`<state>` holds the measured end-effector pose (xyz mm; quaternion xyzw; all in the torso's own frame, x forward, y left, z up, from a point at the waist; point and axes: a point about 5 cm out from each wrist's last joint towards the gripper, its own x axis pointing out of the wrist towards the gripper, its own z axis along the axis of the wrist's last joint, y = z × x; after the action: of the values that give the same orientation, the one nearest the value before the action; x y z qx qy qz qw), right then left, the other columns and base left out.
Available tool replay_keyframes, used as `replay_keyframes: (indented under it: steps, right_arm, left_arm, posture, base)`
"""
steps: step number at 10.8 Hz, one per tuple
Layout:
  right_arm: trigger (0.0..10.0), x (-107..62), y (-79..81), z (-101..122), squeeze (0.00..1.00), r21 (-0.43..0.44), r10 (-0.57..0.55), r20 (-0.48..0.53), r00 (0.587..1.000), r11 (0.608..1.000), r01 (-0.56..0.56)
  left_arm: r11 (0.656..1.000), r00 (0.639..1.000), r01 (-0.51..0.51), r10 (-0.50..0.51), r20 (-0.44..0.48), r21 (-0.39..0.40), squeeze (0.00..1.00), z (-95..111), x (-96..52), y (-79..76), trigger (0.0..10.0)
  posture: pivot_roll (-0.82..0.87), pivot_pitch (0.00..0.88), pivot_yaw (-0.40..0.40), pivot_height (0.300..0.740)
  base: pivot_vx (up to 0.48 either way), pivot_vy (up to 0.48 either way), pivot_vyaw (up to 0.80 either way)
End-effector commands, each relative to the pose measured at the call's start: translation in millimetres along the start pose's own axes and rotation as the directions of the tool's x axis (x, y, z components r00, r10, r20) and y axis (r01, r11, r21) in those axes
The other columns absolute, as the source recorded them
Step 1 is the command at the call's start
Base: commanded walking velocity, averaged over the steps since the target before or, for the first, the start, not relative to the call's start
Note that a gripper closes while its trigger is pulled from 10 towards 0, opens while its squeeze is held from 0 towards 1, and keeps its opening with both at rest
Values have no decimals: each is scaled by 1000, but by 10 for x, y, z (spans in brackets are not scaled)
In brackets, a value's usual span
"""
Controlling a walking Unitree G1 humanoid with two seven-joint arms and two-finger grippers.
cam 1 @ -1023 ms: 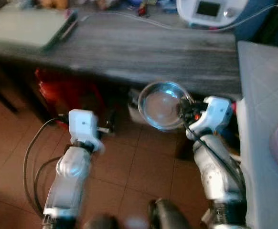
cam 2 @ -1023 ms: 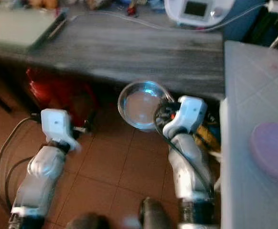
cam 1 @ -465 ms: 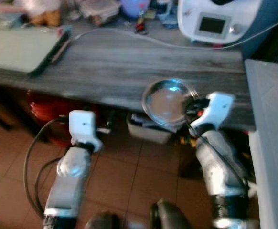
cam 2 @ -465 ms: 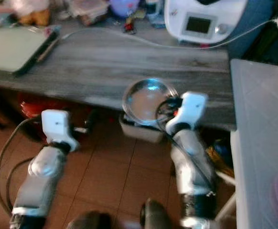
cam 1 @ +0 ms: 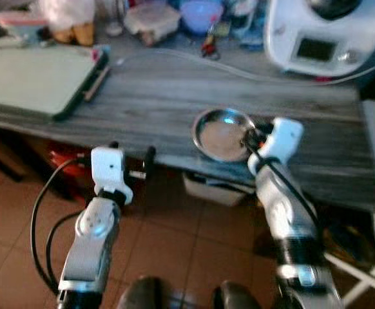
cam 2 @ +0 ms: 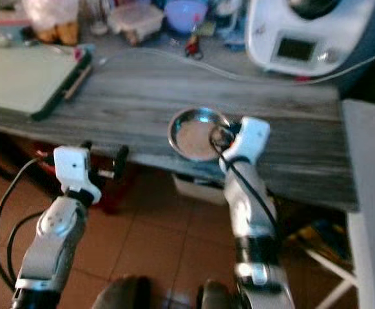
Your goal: Setting the table
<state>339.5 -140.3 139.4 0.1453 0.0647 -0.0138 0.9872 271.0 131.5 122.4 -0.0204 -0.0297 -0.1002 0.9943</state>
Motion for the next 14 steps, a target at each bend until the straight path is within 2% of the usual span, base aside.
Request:
replay_keyframes:
  steps: [1, 3, 4, 5, 6, 7, 14]
  right_arm:
    - [10000, 40, -33, -78, 0, 19, -34, -50, 998, 999, 35]
    - [10000, 136, -3, -86, 0, -2, -89, -77, 993, 996, 89]
    - [10000, 138, -58, -143, 0, -40, -148, -117, 982, 989, 144]
    - [10000, 140, -83, -155, 0, -35, -166, -113, 980, 986, 163]
    - [10000, 151, -111, -200, 620, 10, -174, -137, 975, 984, 178]
    - [10000, 172, -135, -148, 1000, 2, -189, -106, 976, 982, 190]
    - [10000, 287, -215, 63, 1000, 32, -261, 1, 965, 965, 261]
  left_arm:
    - [1000, 1000, 16, -16, -8, 0, 0, -18, -12, -53, 10000]
    - [1000, 1000, 7, -7, -8, 1, 0, -9, -25, -37, 10000]
    - [1000, 1000, 4, -4, -10, 3, 0, -16, -35, -33, 10000]
    - [1000, 1000, 2, -2, -11, 2, 0, -20, -40, -35, 10000]
    - [1000, 1000, 3, -3, -12, 0, 0, -24, -38, -47, 10000]
    - [1000, 1000, 8, -8, -11, -2, 0, -26, -32, -53, 10000]
    - [1000, 1000, 3, -3, -16, 4, 0, -28, -49, -40, 10000]
  posture:
    - [-4, 142, -5, 740]
    - [11, 143, -16, 740]
    - [12, 144, -20, 740]
    - [11, 143, -21, 740]
    - [7, 140, -21, 740]
    - [5, 138, -20, 740]
    - [11, 154, -8, 740]
  base:
    - [0, 0, 0]
    - [0, 0, 0]
    - [0, 0, 0]
    - [0, 0, 0]
    - [0, 0, 0]
    - [0, 0, 0]
    - [0, 0, 0]
